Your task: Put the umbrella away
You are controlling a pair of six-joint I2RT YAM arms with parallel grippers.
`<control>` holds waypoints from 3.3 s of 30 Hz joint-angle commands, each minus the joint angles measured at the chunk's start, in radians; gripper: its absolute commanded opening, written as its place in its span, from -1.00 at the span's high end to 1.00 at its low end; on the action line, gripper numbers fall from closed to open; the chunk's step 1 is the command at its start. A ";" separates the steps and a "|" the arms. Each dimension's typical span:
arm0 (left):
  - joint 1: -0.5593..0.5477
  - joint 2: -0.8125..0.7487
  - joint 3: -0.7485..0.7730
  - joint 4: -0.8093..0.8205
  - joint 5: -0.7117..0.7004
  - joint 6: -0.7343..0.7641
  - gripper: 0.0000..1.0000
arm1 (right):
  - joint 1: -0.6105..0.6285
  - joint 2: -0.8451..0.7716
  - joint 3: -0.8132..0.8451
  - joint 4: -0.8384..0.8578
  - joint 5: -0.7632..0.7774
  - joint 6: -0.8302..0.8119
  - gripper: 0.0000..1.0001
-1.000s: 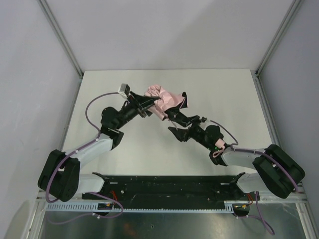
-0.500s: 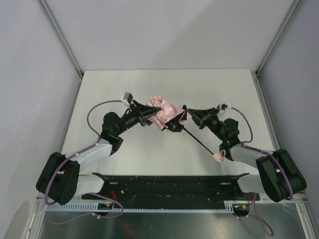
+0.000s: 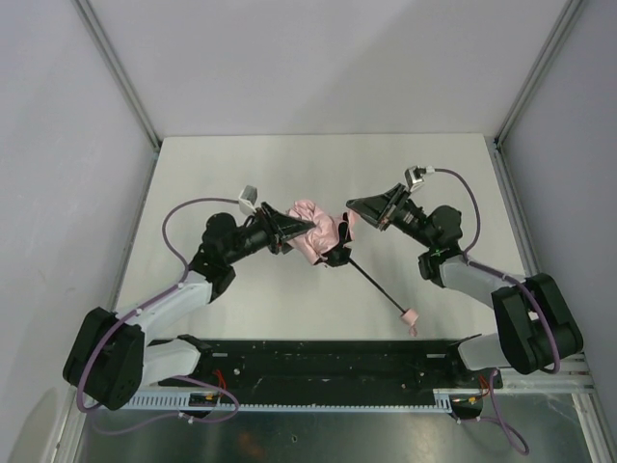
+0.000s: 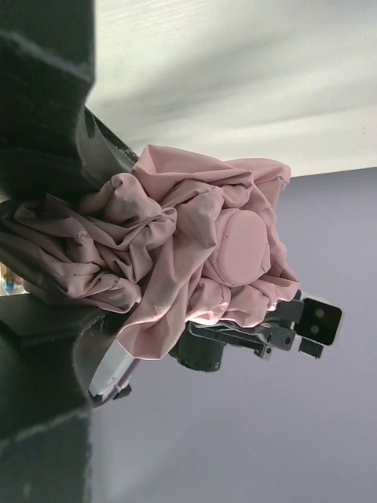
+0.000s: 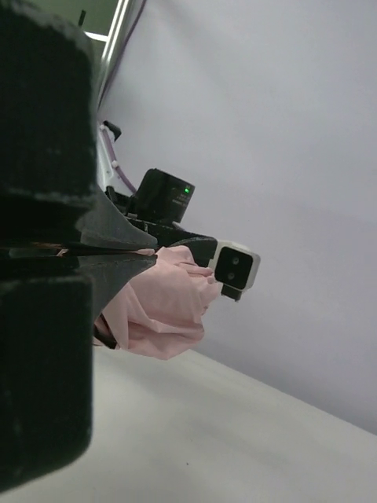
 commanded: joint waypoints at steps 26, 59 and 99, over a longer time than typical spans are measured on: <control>-0.012 -0.017 0.144 -0.251 -0.020 0.160 1.00 | 0.062 -0.195 0.417 -1.609 0.332 -1.099 -0.97; -0.012 -0.029 0.280 -0.511 0.019 0.397 1.00 | 0.434 -0.001 0.696 -1.664 0.219 -1.252 -0.82; 0.018 -0.022 0.275 -0.263 0.271 0.429 0.35 | 0.338 -0.053 0.433 -1.191 -0.100 -1.013 1.00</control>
